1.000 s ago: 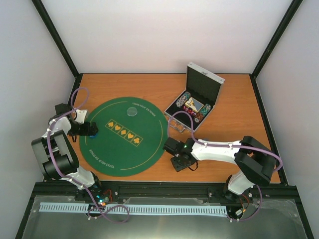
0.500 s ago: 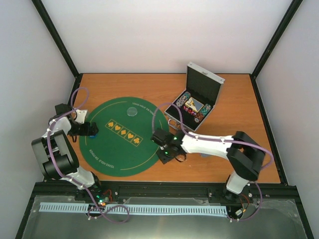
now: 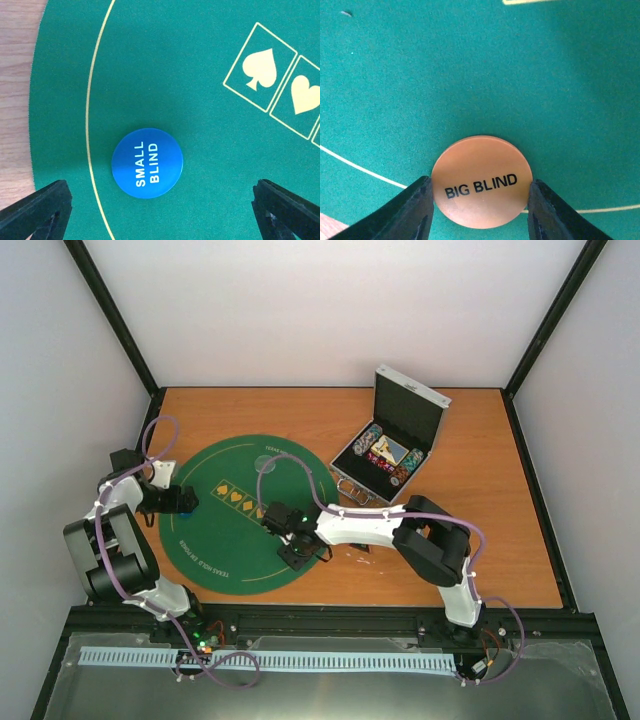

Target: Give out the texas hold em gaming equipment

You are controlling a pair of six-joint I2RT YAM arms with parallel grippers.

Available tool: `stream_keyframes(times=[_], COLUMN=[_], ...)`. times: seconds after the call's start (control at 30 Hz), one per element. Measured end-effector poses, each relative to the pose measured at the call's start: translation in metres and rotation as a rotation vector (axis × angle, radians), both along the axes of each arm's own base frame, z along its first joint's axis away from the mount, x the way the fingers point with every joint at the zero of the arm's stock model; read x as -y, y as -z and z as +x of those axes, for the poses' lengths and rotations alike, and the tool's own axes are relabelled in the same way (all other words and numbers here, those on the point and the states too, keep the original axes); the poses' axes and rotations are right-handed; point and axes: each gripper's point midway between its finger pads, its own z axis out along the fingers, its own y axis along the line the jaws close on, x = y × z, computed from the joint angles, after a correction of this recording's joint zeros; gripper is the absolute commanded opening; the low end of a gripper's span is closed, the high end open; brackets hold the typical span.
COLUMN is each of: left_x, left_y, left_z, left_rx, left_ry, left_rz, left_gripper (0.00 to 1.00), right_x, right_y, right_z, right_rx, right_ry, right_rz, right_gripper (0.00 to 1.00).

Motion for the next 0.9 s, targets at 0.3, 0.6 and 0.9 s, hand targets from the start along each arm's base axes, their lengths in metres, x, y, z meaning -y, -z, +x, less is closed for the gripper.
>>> stream_keyframes(times=[0.3,0.6,0.9], left_x=[0.001,0.001,0.002], left_y=[0.000,-0.009,-0.016], left_z=[0.000,0.001,0.001], left_rx=[0.003,0.028,0.048], left_ry=[0.002,0.003,0.006], left_rz=[-0.008,0.004,0.008], left_gripper=[1.00,1.00,1.00], right_x=[0.004,0.020,0.177], right_y=[-0.005,-0.110,-0.144], right_z=[-0.003,0.026,0.095], right_rx=[0.006,0.206,0.282], right_ry=[-0.032,0.003,0.396], right_rz=[-0.026,0.119,0.091], right_gripper=[1.00,1.00,1.00])
